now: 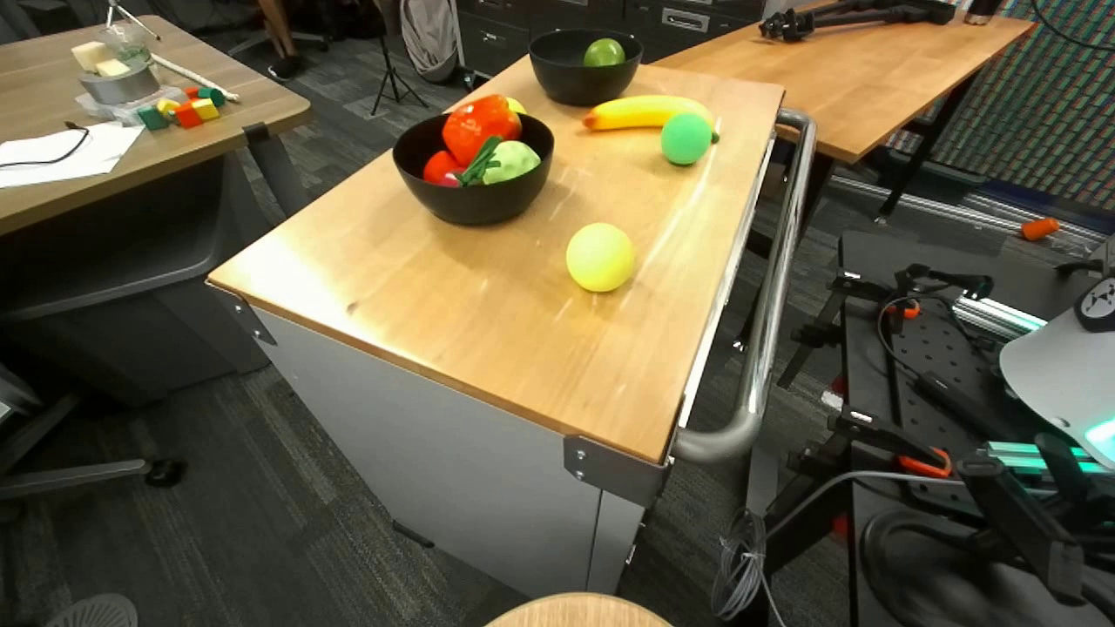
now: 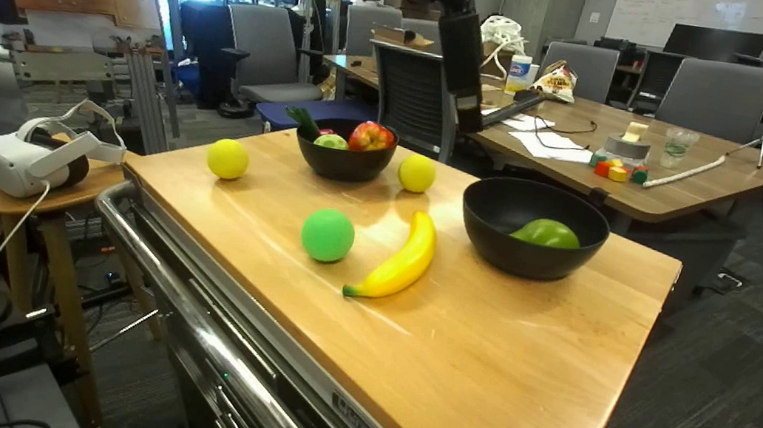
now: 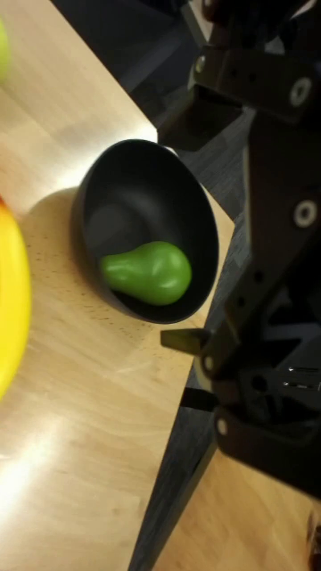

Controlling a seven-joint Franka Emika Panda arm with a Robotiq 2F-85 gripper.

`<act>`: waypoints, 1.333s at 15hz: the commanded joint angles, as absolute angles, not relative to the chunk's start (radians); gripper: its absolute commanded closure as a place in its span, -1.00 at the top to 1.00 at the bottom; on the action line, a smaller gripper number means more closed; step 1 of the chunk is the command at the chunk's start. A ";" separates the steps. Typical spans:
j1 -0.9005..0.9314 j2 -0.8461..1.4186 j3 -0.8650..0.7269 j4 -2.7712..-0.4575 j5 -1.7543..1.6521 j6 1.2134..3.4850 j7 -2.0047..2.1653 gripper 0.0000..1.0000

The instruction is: Take one fruit from the left bowl and put it on the table then remove all the fruits from the right and left bowl and put them on the table respectively

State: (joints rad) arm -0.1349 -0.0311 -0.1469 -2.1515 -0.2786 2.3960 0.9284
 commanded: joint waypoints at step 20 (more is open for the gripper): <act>-0.139 0.507 -0.244 -1.728 -0.093 2.401 0.916 1.00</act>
